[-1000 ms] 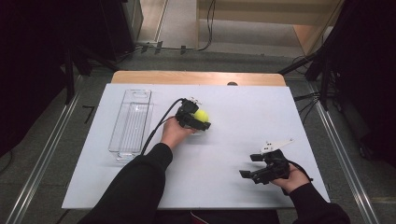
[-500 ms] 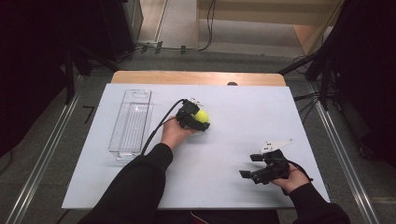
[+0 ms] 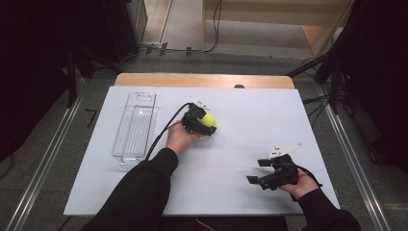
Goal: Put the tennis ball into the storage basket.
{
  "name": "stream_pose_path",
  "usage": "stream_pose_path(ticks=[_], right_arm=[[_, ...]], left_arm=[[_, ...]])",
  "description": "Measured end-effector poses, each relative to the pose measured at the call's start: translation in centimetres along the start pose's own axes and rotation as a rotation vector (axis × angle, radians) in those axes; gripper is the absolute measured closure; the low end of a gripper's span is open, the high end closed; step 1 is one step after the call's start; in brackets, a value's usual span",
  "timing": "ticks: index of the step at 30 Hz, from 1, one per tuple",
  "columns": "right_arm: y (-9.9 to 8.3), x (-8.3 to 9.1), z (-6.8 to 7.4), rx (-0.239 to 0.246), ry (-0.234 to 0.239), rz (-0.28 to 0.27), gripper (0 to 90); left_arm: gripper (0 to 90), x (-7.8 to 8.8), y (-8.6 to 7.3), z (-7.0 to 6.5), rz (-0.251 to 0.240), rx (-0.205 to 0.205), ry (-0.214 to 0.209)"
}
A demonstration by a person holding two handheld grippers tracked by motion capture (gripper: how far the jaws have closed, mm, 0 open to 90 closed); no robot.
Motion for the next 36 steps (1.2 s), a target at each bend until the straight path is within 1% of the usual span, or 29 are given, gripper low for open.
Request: stream_pose_path(ticks=[17,22,24,25,28,36], right_arm=[[0.0,0.0,0.0,-0.002,0.0,-0.001,14.8],[0.0,0.0,0.0,-0.003,-0.001,-0.001,14.8],[0.0,0.0,0.0,-0.002,0.0,0.0,14.8],[0.0,0.0,0.0,-0.002,0.0,0.0,14.8],[0.0,0.0,0.0,-0.001,0.001,0.0,14.8],[0.0,0.0,0.0,0.0,0.001,0.002,14.8]], left_arm=[[25.8,0.2,0.1,0.0,0.002,0.016,-0.001],[25.8,0.8,0.4,0.2,-0.011,0.033,-0.011],[25.8,1.0,0.6,0.2,-0.015,0.038,-0.019],[25.8,1.1,0.6,0.2,-0.017,0.041,-0.03],[25.8,1.5,0.8,0.1,-0.008,0.035,-0.041],[25.8,2.2,1.2,-0.2,-0.007,0.032,-0.061]])
Point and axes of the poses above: each handheld gripper's, and its own axes: x roughly backward along the jaws, y roughly out of its top, z roughly to its left, the point moved 2 cm from there along -x, roughly forward along the jaws, and after that the axes turned 4 degrees about x, right-handed, at the moved point
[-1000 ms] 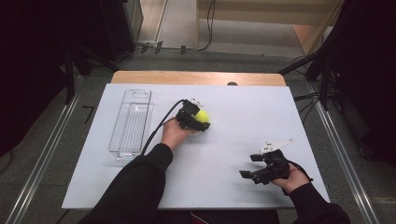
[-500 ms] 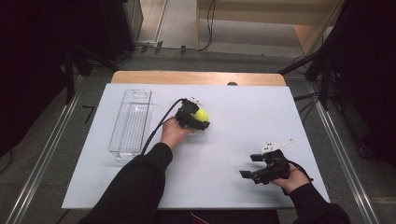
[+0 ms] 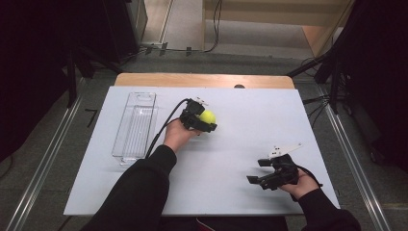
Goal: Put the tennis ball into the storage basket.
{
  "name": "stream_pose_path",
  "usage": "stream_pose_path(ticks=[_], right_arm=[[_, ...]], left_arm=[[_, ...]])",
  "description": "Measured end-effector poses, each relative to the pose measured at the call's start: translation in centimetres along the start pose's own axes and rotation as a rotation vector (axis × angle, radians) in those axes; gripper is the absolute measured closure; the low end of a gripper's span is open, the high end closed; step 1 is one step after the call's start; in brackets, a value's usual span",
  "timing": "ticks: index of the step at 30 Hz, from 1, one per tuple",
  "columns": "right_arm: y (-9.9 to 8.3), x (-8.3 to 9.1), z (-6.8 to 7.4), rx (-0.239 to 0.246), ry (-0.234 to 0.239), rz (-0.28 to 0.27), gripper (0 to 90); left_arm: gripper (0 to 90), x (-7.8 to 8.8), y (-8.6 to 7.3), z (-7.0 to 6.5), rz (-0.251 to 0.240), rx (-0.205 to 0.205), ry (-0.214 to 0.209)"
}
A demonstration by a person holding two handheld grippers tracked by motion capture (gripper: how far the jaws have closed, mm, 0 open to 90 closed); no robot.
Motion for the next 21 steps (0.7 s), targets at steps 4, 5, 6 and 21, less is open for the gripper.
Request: stream_pose_path(ticks=[4,5,6,21], right_arm=[[0.0,0.0,0.0,-0.002,0.0,-0.001,14.8],[0.0,0.0,0.0,-0.001,0.0,0.0,14.8],[0.0,0.0,0.0,-0.002,0.0,-0.001,14.8],[0.0,0.0,0.0,-0.003,0.0,-0.001,14.8]], left_arm=[[25.8,0.4,0.1,0.1,0.007,0.005,-0.01],[25.8,0.5,0.1,0.1,0.013,0.01,-0.013],[25.8,0.5,0.1,0.0,0.01,0.015,-0.013],[25.7,2.2,0.6,-0.3,0.015,0.03,-0.069]])
Point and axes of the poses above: each handheld gripper's, and its own axes: x roughly backward along the jaws, y roughly out of its top, z roughly to its left, the point moved 2 cm from there along -x, roughly forward along the jaws, and after that the axes turned 4 degrees about x, right-handed, at the moved point
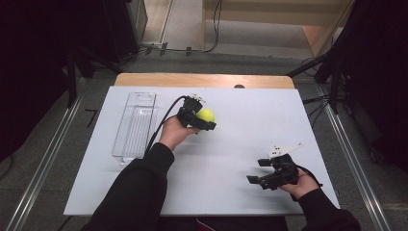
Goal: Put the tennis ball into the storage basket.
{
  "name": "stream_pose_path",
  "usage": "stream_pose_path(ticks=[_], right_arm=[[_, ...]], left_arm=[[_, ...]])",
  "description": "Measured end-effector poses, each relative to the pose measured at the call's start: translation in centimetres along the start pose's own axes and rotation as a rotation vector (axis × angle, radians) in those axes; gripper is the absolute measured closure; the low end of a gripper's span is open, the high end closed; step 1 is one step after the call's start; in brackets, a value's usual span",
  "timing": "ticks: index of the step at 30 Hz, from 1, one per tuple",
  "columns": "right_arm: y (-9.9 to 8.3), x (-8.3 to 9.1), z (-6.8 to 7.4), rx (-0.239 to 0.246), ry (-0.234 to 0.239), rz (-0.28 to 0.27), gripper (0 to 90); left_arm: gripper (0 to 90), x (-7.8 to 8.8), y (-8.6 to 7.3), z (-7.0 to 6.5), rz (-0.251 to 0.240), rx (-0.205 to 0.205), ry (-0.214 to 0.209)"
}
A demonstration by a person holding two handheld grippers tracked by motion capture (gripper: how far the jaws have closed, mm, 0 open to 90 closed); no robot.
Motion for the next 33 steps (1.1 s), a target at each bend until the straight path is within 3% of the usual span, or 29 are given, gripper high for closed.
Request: stream_pose_path(ticks=[3,9,12,20,24,33], right_arm=[[0.0,0.0,0.0,-0.001,-0.001,-0.001,14.8],[0.0,0.1,0.0,-0.001,-0.002,-0.002,14.8],[0.0,0.1,0.0,-0.002,-0.001,-0.002,14.8],[0.0,0.1,0.0,-0.002,-0.002,-0.002,14.8],[0.0,0.1,0.0,0.0,-0.002,-0.002,14.8],[0.0,0.2,0.1,0.0,0.0,-0.002,14.8]], left_arm=[[25.7,0.2,0.1,-0.2,0.001,0.004,-0.008],[25.7,0.9,0.2,-0.8,0.02,-0.037,0.014],[25.7,1.2,0.3,-1.0,0.016,-0.033,-0.011],[25.7,2.2,0.8,-1.6,0.028,-0.05,-0.018],[25.7,2.8,0.9,-1.8,0.03,-0.052,-0.001],[25.7,3.8,0.9,-1.9,0.027,-0.056,-0.017]])
Point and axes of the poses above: each handheld gripper's, and its own axes: x roughly backward along the jaws, y roughly out of its top, z roughly to its left, the point moved 2 cm from there along -x, roughly forward along the jaws, and after that the axes turned 4 degrees about x, right-handed, at the moved point
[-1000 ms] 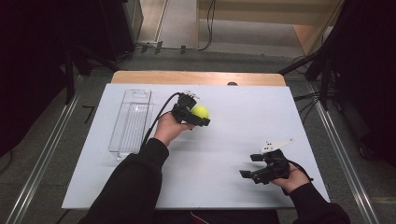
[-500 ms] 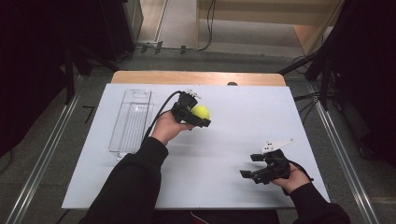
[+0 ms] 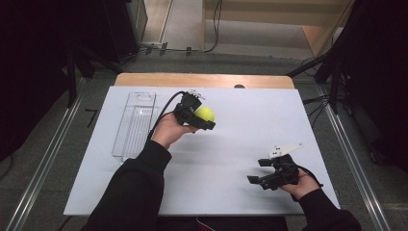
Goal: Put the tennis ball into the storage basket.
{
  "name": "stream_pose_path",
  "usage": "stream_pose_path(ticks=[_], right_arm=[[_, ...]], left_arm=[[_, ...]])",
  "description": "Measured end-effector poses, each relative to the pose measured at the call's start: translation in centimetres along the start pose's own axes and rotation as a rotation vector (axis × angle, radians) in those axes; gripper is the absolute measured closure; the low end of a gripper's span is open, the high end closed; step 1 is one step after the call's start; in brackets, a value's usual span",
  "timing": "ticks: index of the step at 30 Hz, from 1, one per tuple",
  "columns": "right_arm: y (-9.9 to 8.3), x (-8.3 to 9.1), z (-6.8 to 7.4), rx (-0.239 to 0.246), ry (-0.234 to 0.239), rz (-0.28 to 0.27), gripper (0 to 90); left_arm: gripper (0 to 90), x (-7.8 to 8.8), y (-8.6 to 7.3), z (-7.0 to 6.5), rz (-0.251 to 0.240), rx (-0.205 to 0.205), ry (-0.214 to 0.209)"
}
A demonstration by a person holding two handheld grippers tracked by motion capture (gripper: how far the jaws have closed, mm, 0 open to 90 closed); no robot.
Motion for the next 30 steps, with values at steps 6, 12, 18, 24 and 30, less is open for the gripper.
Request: stream_pose_path(ticks=[6,12,18,24,30], right_arm=[[0.0,0.0,0.0,0.002,-0.002,0.0,14.8],[0.0,0.0,0.0,0.002,-0.002,0.0,14.8],[0.0,0.0,0.0,0.005,-0.001,-0.001,14.8],[0.0,0.1,0.0,0.006,-0.002,-0.005,14.8],[0.1,0.0,0.1,0.009,-0.001,-0.004,14.8]], left_arm=[[25.7,0.6,-0.1,-0.2,0.0,-0.01,0.0],[25.7,1.2,-0.1,-0.5,-0.009,-0.015,-0.014],[25.7,1.7,-0.2,-0.5,-0.008,-0.013,-0.021],[25.7,2.2,-0.2,-0.3,-0.008,-0.006,-0.024],[25.7,2.7,-0.4,-0.1,-0.005,-0.005,-0.019]])
Point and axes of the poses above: each handheld gripper's, and its own axes: x roughly backward along the jaws, y roughly out of its top, z roughly to its left, the point moved 2 cm from there along -x, roughly forward along the jaws, and after that the axes turned 4 degrees about x, right-handed, at the moved point
